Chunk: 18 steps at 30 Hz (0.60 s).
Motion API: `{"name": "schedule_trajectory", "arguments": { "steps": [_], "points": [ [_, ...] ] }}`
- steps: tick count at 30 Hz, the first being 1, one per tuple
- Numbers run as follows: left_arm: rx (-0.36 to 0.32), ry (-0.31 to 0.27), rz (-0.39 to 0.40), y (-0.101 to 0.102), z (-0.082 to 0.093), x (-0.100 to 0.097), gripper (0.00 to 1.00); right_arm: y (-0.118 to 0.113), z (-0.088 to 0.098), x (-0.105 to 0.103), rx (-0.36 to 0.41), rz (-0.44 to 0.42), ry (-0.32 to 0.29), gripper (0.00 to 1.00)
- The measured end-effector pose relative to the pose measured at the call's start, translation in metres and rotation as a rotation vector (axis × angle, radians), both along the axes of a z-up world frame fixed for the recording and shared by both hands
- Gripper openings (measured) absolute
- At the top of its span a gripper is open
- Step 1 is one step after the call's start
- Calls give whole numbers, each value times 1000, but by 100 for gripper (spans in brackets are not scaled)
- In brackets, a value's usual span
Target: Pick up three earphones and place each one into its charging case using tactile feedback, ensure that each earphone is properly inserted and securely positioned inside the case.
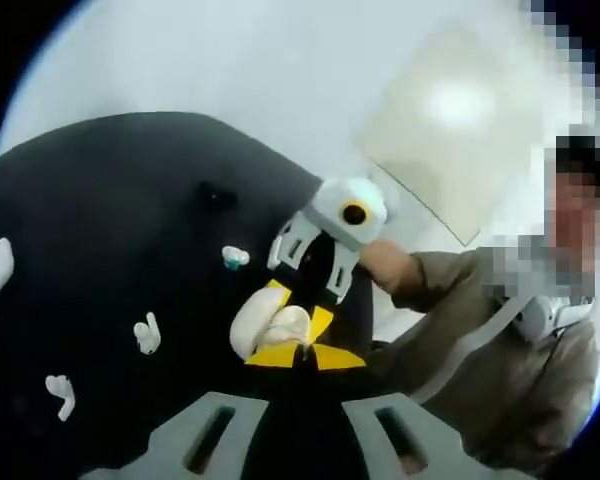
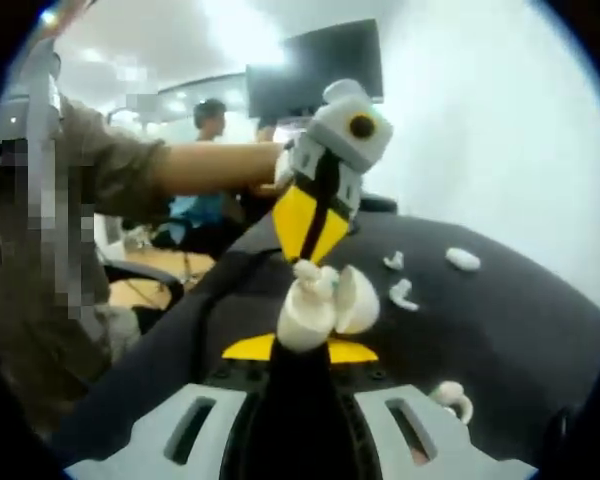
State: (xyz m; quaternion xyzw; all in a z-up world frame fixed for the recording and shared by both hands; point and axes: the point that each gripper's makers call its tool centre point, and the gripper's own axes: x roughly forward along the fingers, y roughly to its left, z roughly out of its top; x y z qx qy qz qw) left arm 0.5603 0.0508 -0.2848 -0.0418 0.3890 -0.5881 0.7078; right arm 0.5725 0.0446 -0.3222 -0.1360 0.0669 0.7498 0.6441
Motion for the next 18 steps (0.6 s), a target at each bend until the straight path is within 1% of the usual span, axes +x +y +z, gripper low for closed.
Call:
{"name": "schedule_trajectory", "arguments": {
  "steps": [2, 4, 6, 7, 9, 12, 13, 15, 16, 17, 18],
  "points": [
    [6, -27, -4, 1, 0, 1, 2, 0, 0, 0, -2, 1, -1, 19],
    [23, -42, 13, 7, 2, 3, 2, 0, 0, 0, -1, 1, 10, 19],
    [22, -95, 43, 11, 7, 10, 1, 0, 0, -2, 0, 0, 0, 18],
    [14, -113, 72, 13, 10, 14, 1, 0, -1, -2, 0, 1, 3, 18],
    [2, -168, 110, 18, 14, 22, 1, 1, -1, -2, 0, 0, 6, 18],
    [2, -222, 133, 20, 18, 27, 2, 1, -2, -3, 0, -2, 2, 16],
    [-6, -231, 134, 19, 19, 26, 2, 1, -2, -3, -1, -2, 5, 16],
    [-22, -242, 119, 15, 16, 23, 2, 0, -2, -4, 1, -1, 4, 16],
    [-11, -260, 116, 13, 12, 23, 3, 0, -2, -4, 0, -2, 3, 16],
    [22, -296, 121, 15, 5, 27, 3, 0, -2, -4, 0, -1, 2, 16],
    [36, -325, 127, 16, 0, 29, 3, 0, -2, -5, 0, -2, 3, 16]
  ]
}}
